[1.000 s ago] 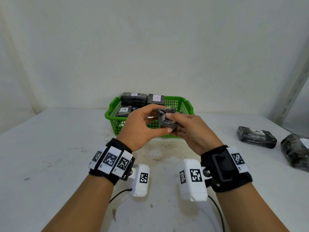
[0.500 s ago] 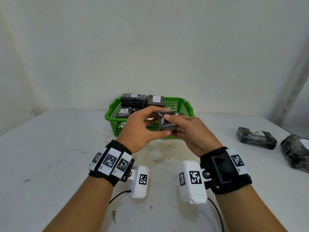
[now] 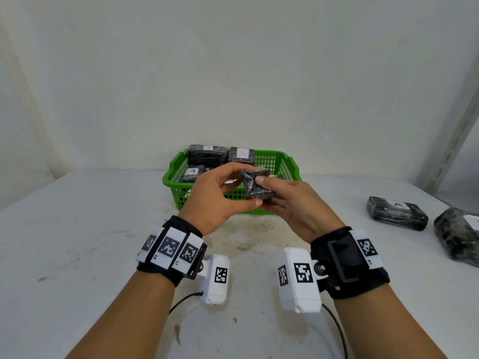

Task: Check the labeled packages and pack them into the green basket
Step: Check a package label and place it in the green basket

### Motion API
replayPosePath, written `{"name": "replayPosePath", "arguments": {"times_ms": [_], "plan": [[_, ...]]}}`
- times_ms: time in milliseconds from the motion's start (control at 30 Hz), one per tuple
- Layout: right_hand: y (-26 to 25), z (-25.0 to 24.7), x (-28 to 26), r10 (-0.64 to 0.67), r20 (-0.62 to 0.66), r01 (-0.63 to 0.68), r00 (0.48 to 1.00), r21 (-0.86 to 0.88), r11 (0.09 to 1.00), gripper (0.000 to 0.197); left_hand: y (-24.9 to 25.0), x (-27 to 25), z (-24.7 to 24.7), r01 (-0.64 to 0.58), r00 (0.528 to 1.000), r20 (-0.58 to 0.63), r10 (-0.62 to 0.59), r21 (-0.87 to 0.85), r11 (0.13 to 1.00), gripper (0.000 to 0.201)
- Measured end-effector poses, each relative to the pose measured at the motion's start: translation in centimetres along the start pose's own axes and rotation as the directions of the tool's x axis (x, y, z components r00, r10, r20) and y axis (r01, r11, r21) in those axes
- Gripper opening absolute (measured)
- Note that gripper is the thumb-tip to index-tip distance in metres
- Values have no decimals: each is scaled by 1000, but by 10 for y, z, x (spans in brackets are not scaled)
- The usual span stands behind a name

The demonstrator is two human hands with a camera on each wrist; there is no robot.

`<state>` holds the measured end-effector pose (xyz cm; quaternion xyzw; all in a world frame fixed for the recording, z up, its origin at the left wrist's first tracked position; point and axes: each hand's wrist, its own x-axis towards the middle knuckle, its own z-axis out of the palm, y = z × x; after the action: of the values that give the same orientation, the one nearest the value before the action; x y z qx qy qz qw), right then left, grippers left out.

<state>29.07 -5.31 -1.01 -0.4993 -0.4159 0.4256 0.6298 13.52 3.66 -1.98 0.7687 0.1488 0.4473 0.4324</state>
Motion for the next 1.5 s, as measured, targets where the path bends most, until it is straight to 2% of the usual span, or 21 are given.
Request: {"name": "replayPosePath", "arguments": {"times_ms": [133, 233, 300, 367, 467, 600, 733, 867, 933, 1067, 1233, 1333, 1433, 1500], "plan": [[-1, 1, -2, 27, 70, -27, 997, 5, 1000, 16, 0, 0, -2, 15, 1000, 13, -15, -9, 1000, 55], [1, 2, 1, -12, -15, 12, 1000, -36, 999, 10, 0, -1, 0, 40, 998, 43, -40, -3, 999, 57], [2, 3, 2, -29, -53, 26, 998, -42, 999, 15, -1, -1, 2, 52, 997, 65, -51, -4, 999, 58], [2, 4, 2, -30, -63, 27, 998, -43, 999, 18, -1, -1, 3, 46, 997, 58, -45, -4, 999, 56], [3, 4, 2, -40, -73, 35, 997, -62, 997, 13, -2, -1, 2, 32, 998, 46, -32, 0, 999, 53], [1, 3, 1, -88, -86, 80, 992, -91, 993, 23, -1, -1, 4, 20, 999, 31, -20, -7, 1000, 50], [-4, 3, -2, -18, -20, 17, 1000, -81, 997, 54, 1, 0, 3, 3, 999, -48, -8, -106, 994, 51], [-5, 3, -3, 72, 38, -75, 997, 97, 992, 46, 3, 3, 3, -2, 993, -117, -23, -207, 978, 56], [-6, 2, -4, 27, 33, -32, 999, 146, 989, 37, 2, 3, 3, -3, 993, -113, -19, -189, 982, 57], [-5, 0, -2, -108, -63, 110, 992, 42, 993, 28, -3, 3, -1, 11, 998, -66, -10, 15, 1000, 59], [-1, 3, -1, -248, -91, 238, 965, -104, 966, 39, -2, 1, 2, 7, 999, -41, 0, 169, 986, 71], [-1, 3, -1, -275, -57, 265, 960, -134, 955, 42, 1, 0, 3, 20, 1000, -18, -18, 148, 989, 68], [-1, 0, 1, -297, -54, 282, 954, -183, 942, 53, 2, 0, 3, 52, 999, -4, -52, 137, 989, 62], [0, -1, 3, -309, -43, 294, 950, -202, 934, 57, 2, 0, 2, 69, 998, -22, -66, 159, 985, 68]]}}
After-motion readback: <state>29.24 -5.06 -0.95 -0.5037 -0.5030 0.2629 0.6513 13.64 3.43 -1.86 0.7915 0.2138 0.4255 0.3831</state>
